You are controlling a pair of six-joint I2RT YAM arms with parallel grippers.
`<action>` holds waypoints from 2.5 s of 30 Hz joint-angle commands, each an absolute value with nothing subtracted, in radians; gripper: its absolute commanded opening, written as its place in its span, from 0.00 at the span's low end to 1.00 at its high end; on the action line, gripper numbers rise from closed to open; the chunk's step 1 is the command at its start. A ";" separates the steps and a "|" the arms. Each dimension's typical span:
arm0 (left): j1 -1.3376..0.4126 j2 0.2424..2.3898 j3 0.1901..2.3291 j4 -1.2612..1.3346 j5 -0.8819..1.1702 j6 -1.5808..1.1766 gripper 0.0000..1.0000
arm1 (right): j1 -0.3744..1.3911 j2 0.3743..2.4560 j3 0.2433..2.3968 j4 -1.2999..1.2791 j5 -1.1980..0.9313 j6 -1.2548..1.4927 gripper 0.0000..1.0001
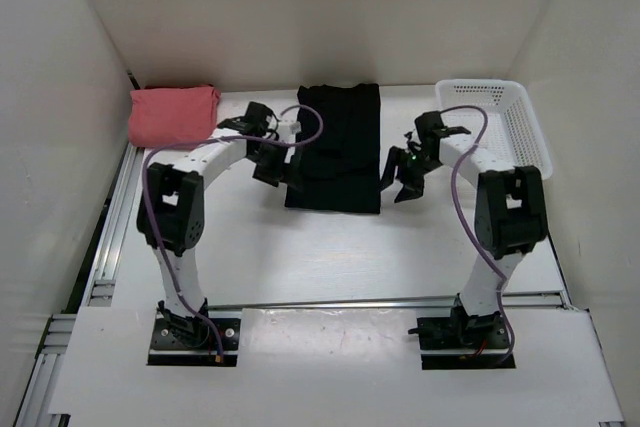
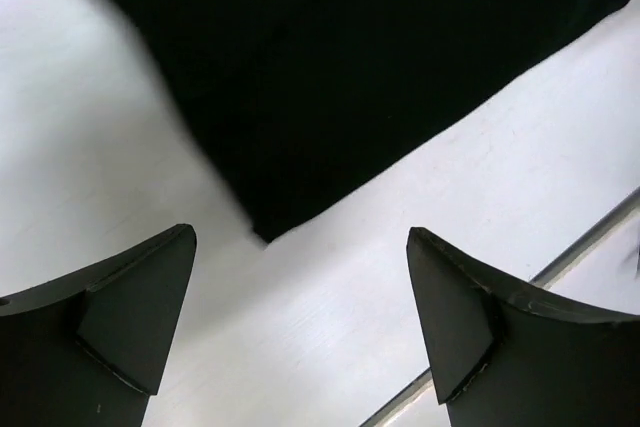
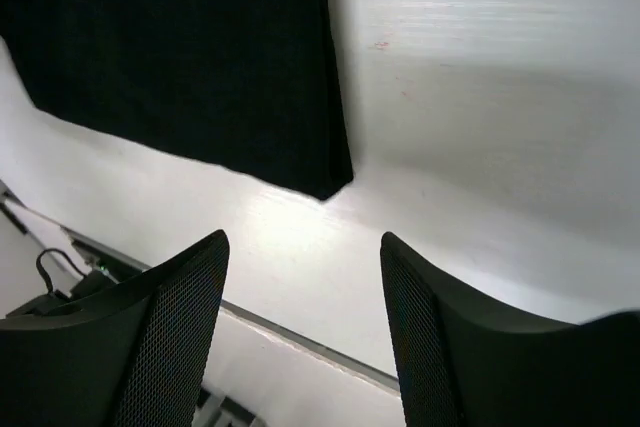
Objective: Fold and stack the t-shirts
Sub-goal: Fold the folded rectangular tshirt in 1/3 of the way
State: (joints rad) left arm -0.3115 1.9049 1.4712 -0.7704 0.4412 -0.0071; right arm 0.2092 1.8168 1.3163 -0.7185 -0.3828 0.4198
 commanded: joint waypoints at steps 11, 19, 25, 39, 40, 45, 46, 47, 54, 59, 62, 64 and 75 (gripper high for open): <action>-0.325 2.115 1.508 -0.749 0.499 0.000 0.43 | 0.268 2.020 1.264 -0.529 -0.509 0.474 0.51; -0.373 1.988 1.361 -0.749 0.563 0.000 0.11 | 0.268 1.905 1.108 -0.500 -0.543 0.473 0.00; -0.511 1.660 1.034 -0.749 0.496 0.000 0.11 | 0.268 1.760 0.959 -0.604 -0.502 0.379 0.00; -0.658 1.425 1.046 -0.946 0.118 0.000 0.65 | 0.315 1.442 0.928 -0.879 -0.437 0.324 0.46; -0.658 1.414 1.046 -0.934 0.107 0.000 0.63 | 0.314 1.468 0.989 -0.879 -0.414 0.315 0.47; -0.695 1.339 0.979 -0.765 0.061 0.000 0.75 | 0.314 1.610 1.120 -0.891 -0.480 0.293 0.50; -0.704 1.357 0.979 -0.781 0.074 0.000 0.75 | 0.314 1.661 1.137 -0.891 -0.497 0.293 0.50; -0.704 1.406 1.024 -0.810 0.087 0.000 0.75 | 0.314 1.683 1.161 -0.891 -0.508 0.293 0.50; -0.669 1.552 1.097 -0.853 0.302 0.000 0.81 | 0.314 1.773 1.184 -0.850 -0.511 0.330 0.50; -0.658 1.601 1.108 -0.799 0.354 0.000 0.81 | 0.314 1.782 1.163 -0.779 -0.548 0.377 0.50; -0.658 1.624 1.121 -0.790 0.388 0.000 0.80 | 0.314 1.792 1.163 -0.755 -0.538 0.407 0.50; -0.669 1.635 1.121 -0.790 0.388 0.000 0.77 | 0.314 1.801 1.172 -0.746 -0.529 0.419 0.51; -0.681 1.683 1.134 -0.779 0.380 0.000 0.11 | 0.314 1.847 1.163 -0.706 -0.540 0.448 0.14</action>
